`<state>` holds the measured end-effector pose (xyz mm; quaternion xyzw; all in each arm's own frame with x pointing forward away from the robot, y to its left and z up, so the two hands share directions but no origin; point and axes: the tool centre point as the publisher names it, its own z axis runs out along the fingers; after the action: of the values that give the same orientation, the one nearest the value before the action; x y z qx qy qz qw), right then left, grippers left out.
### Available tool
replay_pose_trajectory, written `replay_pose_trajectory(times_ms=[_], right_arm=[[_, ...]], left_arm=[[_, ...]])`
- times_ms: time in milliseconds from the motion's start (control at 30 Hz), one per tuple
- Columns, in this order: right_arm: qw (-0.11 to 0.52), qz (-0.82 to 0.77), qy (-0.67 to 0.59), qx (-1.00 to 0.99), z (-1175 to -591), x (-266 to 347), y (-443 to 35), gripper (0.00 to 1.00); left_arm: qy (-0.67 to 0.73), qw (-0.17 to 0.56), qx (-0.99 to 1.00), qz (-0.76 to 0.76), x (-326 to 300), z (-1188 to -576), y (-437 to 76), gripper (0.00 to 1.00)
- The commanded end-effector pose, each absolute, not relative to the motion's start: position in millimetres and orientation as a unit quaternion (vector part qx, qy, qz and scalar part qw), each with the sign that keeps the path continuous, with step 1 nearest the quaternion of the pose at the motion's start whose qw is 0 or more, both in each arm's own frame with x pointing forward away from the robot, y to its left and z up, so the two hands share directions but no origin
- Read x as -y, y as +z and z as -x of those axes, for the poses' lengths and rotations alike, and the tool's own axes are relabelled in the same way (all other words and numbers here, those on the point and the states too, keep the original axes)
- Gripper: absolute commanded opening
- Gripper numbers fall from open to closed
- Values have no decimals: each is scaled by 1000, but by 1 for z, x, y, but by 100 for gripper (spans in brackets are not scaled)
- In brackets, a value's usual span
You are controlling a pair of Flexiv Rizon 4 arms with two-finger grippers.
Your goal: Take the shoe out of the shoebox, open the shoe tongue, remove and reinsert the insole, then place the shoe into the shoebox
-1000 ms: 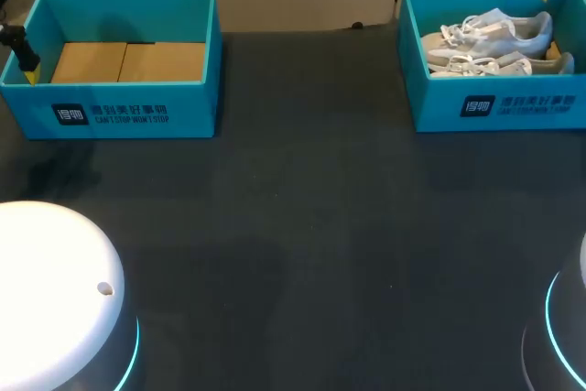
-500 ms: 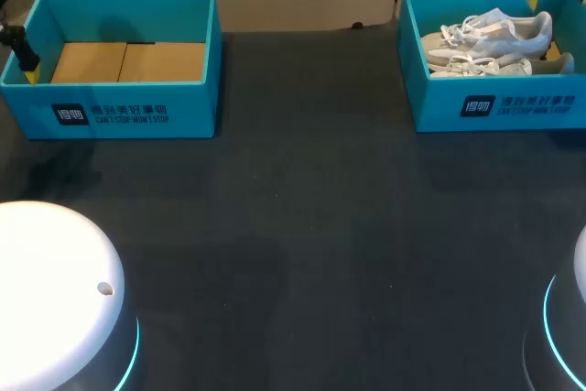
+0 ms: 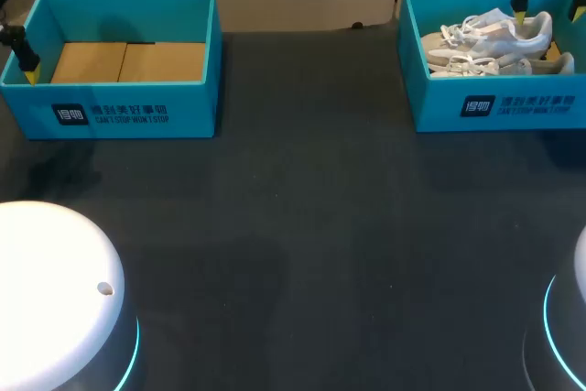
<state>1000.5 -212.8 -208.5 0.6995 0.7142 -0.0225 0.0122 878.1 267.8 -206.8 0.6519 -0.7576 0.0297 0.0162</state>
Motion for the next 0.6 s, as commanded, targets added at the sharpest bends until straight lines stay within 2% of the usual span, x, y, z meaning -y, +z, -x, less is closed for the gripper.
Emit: replay_pose_trajectory(times_ms=[33, 200, 600], right_arm=[[37, -705, 7, -708, -982, 208, -205, 100], [38, -724, 8, -689, -963, 200, -197, 100], [38, -724, 8, -689, -963, 200, -197, 100]], left_arm=[[30, 15, 758, -652, -268, -877, -206, 100], [30, 15, 758, -652, -268, -877, -206, 100], [30, 15, 758, -652, -268, -877, -206, 100]])
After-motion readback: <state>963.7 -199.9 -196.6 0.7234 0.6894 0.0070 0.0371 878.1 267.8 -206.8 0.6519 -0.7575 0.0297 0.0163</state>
